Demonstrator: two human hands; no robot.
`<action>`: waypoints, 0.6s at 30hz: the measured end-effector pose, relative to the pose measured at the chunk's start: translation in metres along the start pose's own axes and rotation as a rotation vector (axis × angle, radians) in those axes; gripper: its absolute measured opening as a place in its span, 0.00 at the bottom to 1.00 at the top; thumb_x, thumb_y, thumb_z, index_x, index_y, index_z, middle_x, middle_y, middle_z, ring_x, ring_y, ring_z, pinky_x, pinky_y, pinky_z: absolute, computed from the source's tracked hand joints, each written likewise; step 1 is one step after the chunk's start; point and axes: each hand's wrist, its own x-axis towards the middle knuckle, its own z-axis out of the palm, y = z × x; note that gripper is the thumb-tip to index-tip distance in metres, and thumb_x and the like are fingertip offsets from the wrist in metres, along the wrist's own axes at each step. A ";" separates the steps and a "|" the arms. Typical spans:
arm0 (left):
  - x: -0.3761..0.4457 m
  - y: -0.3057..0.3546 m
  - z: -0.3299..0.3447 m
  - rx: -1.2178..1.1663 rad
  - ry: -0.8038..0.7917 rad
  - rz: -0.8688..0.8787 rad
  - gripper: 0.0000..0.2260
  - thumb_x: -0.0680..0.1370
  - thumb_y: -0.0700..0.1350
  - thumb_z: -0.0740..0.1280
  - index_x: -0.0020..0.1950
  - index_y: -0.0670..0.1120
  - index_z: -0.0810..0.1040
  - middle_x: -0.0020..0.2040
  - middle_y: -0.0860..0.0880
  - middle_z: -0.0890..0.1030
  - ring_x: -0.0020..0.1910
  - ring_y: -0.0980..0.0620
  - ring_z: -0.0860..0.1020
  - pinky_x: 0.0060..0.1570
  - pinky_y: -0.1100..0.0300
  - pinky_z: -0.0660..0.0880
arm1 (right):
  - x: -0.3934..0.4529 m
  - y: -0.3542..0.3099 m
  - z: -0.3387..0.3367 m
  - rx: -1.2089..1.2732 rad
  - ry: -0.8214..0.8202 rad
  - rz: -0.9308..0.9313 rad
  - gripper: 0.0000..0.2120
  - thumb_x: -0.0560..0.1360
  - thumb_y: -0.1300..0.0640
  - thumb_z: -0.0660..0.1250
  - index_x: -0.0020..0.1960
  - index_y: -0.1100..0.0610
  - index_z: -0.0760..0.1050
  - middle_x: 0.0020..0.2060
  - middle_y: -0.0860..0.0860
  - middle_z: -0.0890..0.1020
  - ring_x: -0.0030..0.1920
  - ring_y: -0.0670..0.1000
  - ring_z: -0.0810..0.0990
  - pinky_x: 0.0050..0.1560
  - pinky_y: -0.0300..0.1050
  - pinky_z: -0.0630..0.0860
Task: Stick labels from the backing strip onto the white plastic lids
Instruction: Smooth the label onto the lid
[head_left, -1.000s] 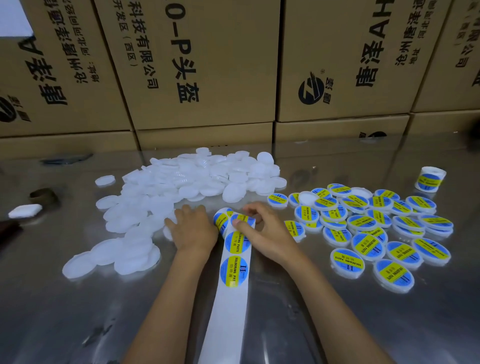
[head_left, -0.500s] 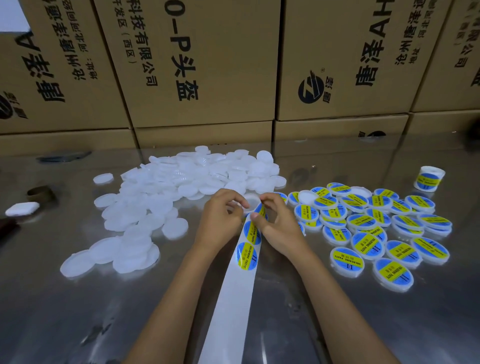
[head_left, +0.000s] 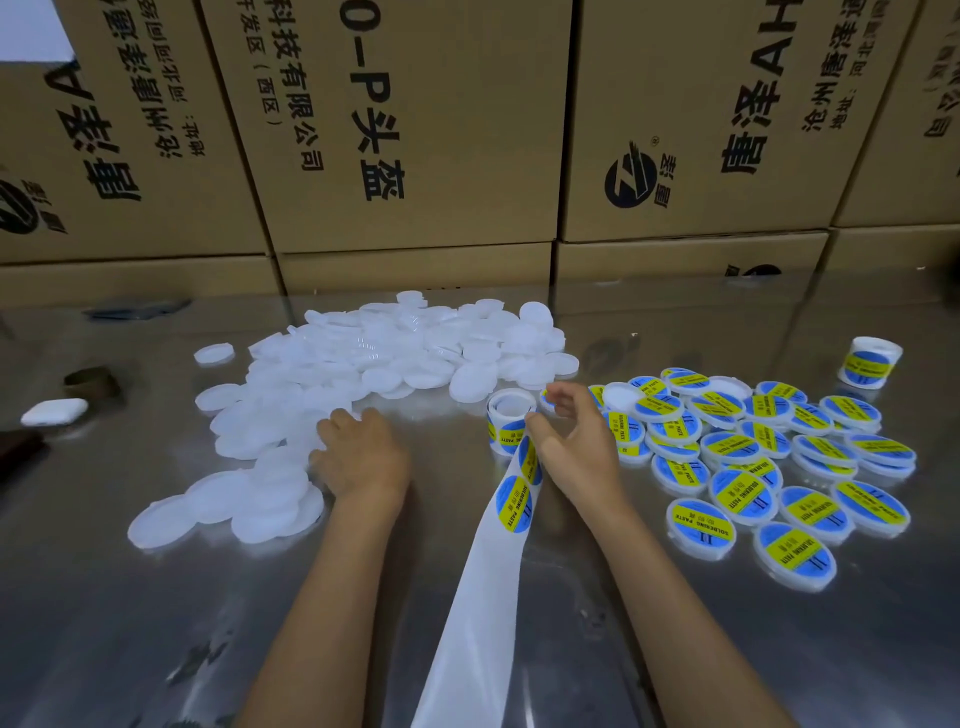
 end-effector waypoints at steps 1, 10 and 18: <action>0.000 0.001 0.001 -0.016 0.007 0.029 0.15 0.81 0.42 0.60 0.69 0.44 0.71 0.68 0.41 0.67 0.70 0.41 0.64 0.64 0.47 0.67 | -0.001 -0.001 0.000 0.015 0.008 -0.001 0.17 0.76 0.59 0.69 0.63 0.55 0.73 0.59 0.47 0.79 0.62 0.46 0.75 0.59 0.39 0.69; 0.004 0.014 0.008 -0.198 -0.117 0.245 0.19 0.81 0.49 0.64 0.71 0.45 0.74 0.69 0.38 0.69 0.70 0.39 0.63 0.68 0.55 0.61 | -0.002 -0.004 -0.002 0.040 0.017 0.010 0.13 0.76 0.60 0.69 0.59 0.54 0.75 0.55 0.46 0.79 0.60 0.47 0.76 0.58 0.39 0.71; 0.005 0.014 0.003 -0.899 -0.169 0.159 0.13 0.76 0.40 0.74 0.56 0.44 0.73 0.50 0.41 0.81 0.46 0.44 0.80 0.50 0.51 0.78 | -0.009 -0.011 0.002 -0.063 0.042 -0.149 0.12 0.74 0.58 0.70 0.57 0.52 0.77 0.53 0.44 0.79 0.57 0.46 0.74 0.53 0.36 0.67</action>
